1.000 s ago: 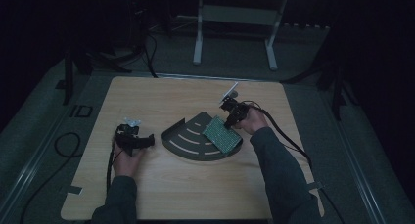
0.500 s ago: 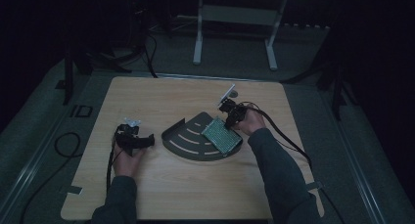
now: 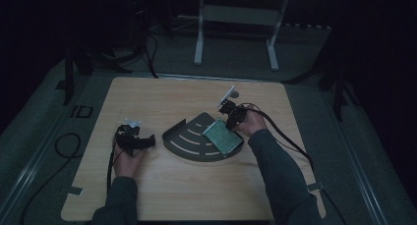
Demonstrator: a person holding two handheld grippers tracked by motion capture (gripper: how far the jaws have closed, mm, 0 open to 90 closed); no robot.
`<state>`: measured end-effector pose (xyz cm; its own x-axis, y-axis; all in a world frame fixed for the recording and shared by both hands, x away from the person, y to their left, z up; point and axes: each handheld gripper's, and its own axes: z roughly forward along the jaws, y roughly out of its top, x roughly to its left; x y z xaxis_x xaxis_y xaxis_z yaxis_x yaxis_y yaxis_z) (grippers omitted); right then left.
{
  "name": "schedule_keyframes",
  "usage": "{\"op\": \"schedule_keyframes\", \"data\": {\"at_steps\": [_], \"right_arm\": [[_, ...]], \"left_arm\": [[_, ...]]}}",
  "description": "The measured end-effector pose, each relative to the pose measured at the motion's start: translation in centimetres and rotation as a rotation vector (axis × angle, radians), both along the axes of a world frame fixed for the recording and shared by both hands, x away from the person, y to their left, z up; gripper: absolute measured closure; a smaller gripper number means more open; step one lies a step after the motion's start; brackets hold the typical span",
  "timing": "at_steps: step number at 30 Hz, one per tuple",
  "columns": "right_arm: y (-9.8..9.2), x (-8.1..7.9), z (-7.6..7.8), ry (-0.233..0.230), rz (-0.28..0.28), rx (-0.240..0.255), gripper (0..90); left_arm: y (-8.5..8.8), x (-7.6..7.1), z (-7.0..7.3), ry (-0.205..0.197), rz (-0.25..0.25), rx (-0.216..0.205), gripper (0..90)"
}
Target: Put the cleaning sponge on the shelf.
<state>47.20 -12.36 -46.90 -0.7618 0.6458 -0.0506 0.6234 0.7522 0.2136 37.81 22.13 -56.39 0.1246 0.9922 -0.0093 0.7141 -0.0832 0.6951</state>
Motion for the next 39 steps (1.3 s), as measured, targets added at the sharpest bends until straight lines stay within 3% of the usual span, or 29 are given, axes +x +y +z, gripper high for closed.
{"op": "schedule_keyframes", "data": {"at_steps": [9,15,20,30,34,39], "right_arm": [[-0.1,0.0,0.1,-0.003,0.004,0.008,86.6],[-0.4,-0.3,0.7,-0.019,0.01,0.024,73.6],[-1.1,-0.6,1.4,-0.022,-0.003,0.065,60.9],[-4.4,-1.5,1.7,-0.058,-0.062,0.127,48.1],[-5.8,-2.4,1.8,-0.093,-0.084,0.114,38.3],[-7.7,-3.7,1.7,-0.125,-0.108,0.12,34.9]], "left_arm": [[0.0,0.0,0.0,0.0,0.0,0.0,6.7],[0.0,0.0,0.0,0.0,0.0,0.0,6.7],[0.0,0.0,0.0,0.0,0.0,0.0,6.7],[0.0,0.0,0.0,0.0,0.0,0.0,6.7],[0.0,0.0,0.0,0.0,0.0,0.0,6.7],[0.0,0.0,0.0,0.0,0.0,0.0,6.7]]}}
